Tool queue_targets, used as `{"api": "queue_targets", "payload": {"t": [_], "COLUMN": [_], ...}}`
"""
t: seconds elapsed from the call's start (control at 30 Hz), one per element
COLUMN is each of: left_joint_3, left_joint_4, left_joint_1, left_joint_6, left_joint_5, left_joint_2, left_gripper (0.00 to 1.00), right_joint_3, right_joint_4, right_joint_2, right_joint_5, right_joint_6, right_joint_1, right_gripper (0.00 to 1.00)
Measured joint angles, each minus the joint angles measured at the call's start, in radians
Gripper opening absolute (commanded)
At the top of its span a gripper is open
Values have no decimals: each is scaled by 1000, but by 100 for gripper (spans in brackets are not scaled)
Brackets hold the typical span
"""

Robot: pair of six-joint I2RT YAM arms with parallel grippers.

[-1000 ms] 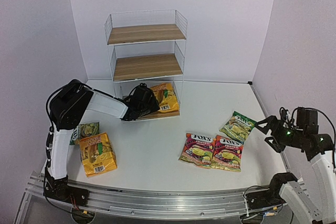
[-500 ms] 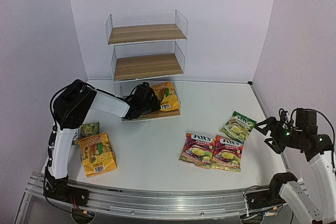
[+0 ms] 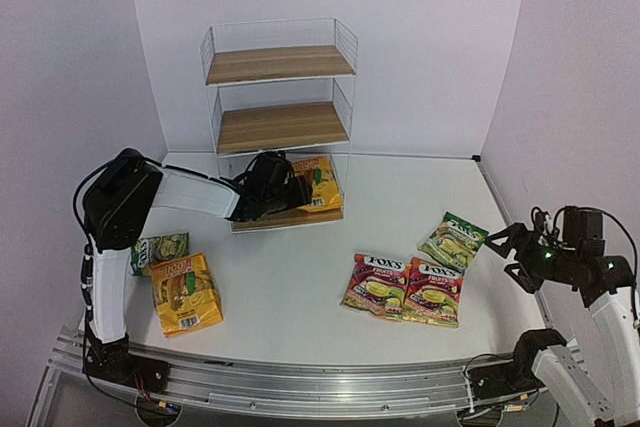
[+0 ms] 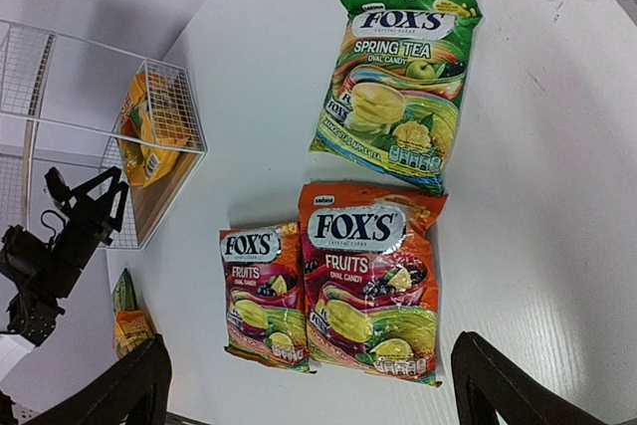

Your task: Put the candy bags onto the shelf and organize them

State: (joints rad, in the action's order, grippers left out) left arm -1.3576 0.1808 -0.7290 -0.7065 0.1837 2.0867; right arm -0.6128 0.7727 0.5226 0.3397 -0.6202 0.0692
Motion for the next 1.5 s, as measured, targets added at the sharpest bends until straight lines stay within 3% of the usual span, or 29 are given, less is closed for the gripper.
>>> {"api": "queue_targets", "payload": {"t": [0.23, 0.57, 0.73, 0.87, 1.0, 1.1, 1.23, 1.5], "left_joint_3": [157, 416, 595, 655, 690, 744, 808, 939], "left_joint_4": [-79, -340, -586, -889, -1069, -1104, -1096, -942], "left_joint_1": [-43, -283, -302, -298, -238, -96, 66, 109], "left_joint_6": [-43, -191, -371, -565, -668, -653, -622, -619], "left_joint_5": [-19, -24, 22, 126, 186, 164, 129, 107], "left_joint_2": [-198, -574, -901, -1168, -1290, -1262, -1190, -1261], "left_gripper": [99, 100, 100, 100, 99, 98, 95, 77], "right_joint_3": [0, 0, -2, -2, -2, -2, -2, -2], "right_joint_4": [0, 5, 7, 8, 8, 8, 8, 7], "right_joint_2": [-11, -23, -23, -23, -22, -15, 11, 22], "right_joint_5": [11, 56, 78, 103, 113, 115, 123, 128], "right_joint_6": [4, 18, 31, 37, 41, 44, 48, 58], "right_joint_1": [0, 0, 0, 0, 0, 0, 0, 0], "right_gripper": [95, 96, 97, 97, 97, 97, 97, 97]}}
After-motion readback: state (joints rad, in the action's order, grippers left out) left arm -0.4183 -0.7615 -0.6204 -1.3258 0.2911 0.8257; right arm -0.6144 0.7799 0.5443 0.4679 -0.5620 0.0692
